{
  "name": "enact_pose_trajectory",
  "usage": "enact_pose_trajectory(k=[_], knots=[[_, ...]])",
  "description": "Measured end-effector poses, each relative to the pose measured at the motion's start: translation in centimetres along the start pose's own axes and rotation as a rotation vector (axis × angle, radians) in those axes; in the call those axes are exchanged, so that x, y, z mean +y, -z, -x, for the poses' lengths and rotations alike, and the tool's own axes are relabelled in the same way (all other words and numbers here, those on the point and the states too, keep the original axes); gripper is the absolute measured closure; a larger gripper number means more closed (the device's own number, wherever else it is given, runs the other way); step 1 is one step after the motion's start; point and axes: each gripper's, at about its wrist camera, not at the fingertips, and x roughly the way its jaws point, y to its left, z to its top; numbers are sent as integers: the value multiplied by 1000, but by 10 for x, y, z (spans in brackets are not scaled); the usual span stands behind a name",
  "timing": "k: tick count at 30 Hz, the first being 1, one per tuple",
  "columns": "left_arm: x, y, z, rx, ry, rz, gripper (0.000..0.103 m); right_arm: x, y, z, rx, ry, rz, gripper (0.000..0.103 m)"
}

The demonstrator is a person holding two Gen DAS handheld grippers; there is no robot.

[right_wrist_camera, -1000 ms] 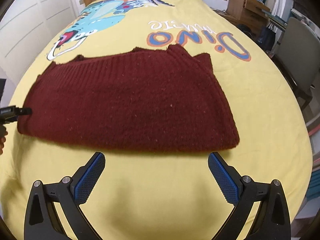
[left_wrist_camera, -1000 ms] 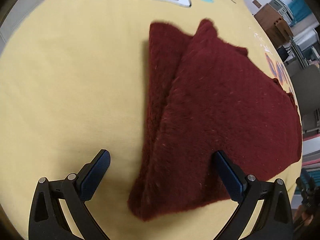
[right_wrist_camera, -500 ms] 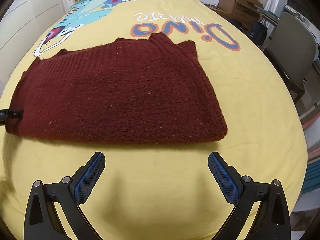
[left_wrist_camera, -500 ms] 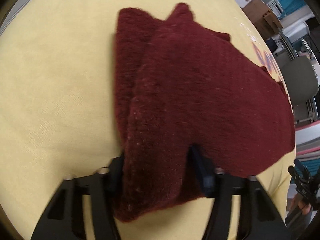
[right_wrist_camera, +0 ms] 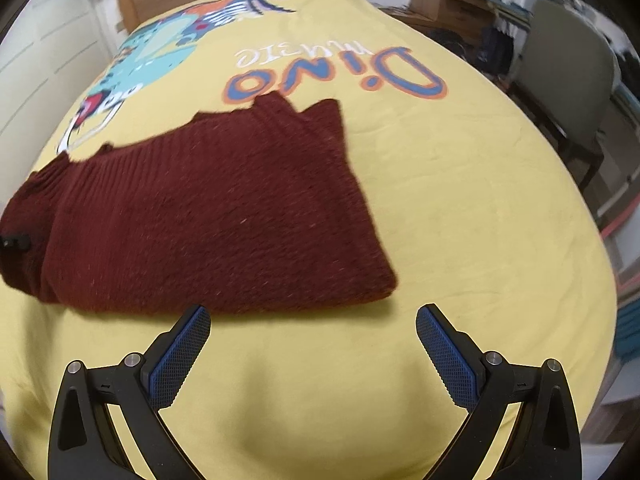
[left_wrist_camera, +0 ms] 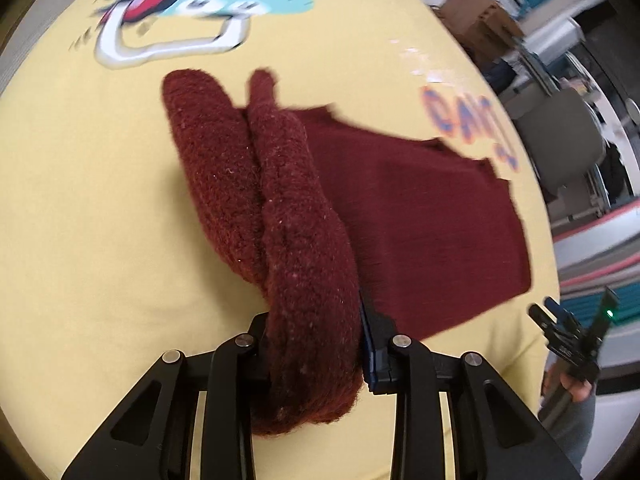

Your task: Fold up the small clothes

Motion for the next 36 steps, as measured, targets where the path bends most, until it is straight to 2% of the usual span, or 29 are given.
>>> enact_pose_trajectory(k=[7, 10, 12, 15, 19, 25, 30, 36], knots=[[-85, -28, 11, -27, 84, -91, 79, -40, -16, 20, -53, -1, -65, 0], [-134, -49, -11, -22, 80, -150, 79, -57, -23, 31, -76, 4, -79, 0], [-159, -52, -20, -9, 86, -180, 80, -66, -27, 36, -89, 6, -86, 0], [-202, -56, -53, 22, 89, -223, 80, -80, -30, 47, -109, 14, -91, 0], [-240, -49, -98, 70, 49, -276, 80, -97, -28, 52, -109, 29, -106, 0], [-245, -29, -147, 118, -105, -321, 78, -112, -15, 38, -44, 36, -131, 0], [-253, -25, -157, 104, -168, -334, 69, -113, -5, 23, 5, 18, -142, 0], [-263, -25, -160, 120, -198, -321, 58, -111, -1, 20, 20, 1, -145, 0]])
